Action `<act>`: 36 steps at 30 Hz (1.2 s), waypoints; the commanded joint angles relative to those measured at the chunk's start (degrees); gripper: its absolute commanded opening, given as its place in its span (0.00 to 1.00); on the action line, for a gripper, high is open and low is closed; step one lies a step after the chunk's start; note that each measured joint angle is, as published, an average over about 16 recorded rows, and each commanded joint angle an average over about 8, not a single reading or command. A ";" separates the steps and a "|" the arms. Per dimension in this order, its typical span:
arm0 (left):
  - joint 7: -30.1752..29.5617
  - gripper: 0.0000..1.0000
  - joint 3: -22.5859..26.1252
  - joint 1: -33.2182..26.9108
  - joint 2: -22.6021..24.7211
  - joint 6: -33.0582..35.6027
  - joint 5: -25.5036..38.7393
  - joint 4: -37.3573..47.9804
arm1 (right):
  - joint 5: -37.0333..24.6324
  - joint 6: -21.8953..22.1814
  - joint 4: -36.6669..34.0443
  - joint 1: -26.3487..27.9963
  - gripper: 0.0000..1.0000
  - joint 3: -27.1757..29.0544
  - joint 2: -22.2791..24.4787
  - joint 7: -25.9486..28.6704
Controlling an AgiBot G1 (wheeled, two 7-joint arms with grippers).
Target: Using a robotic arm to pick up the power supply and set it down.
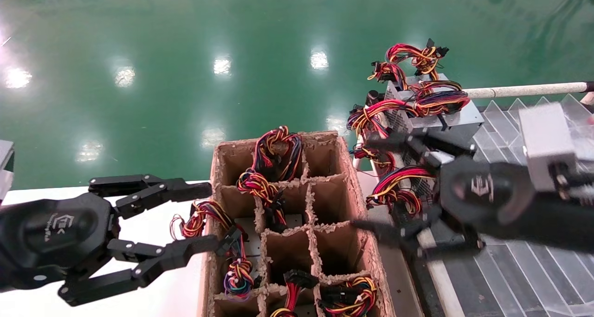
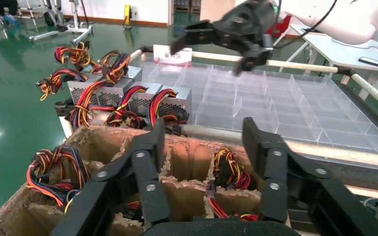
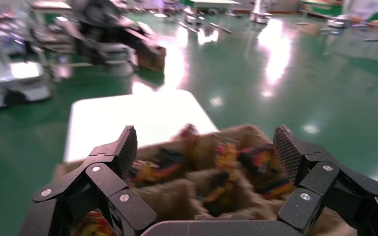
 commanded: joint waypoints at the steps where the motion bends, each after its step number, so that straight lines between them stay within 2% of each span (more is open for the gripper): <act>1: 0.00 1.00 0.00 0.00 0.00 0.00 0.00 0.00 | 1.40 -0.30 2.39 -1.85 1.00 0.49 0.46 1.43; 8: 0.00 1.00 0.00 0.00 0.00 -0.01 0.00 0.00 | 5.51 -1.20 9.43 -7.27 1.00 1.90 1.79 5.50; 13: 0.00 1.00 -0.01 0.01 -0.01 -0.02 -0.01 0.01 | 6.77 -1.50 11.42 -8.82 1.00 2.33 2.20 6.37; 36: 0.00 1.00 -0.01 0.01 -0.01 -0.02 -0.01 0.01 | 5.61 -1.21 9.56 -7.42 1.00 1.98 1.85 5.61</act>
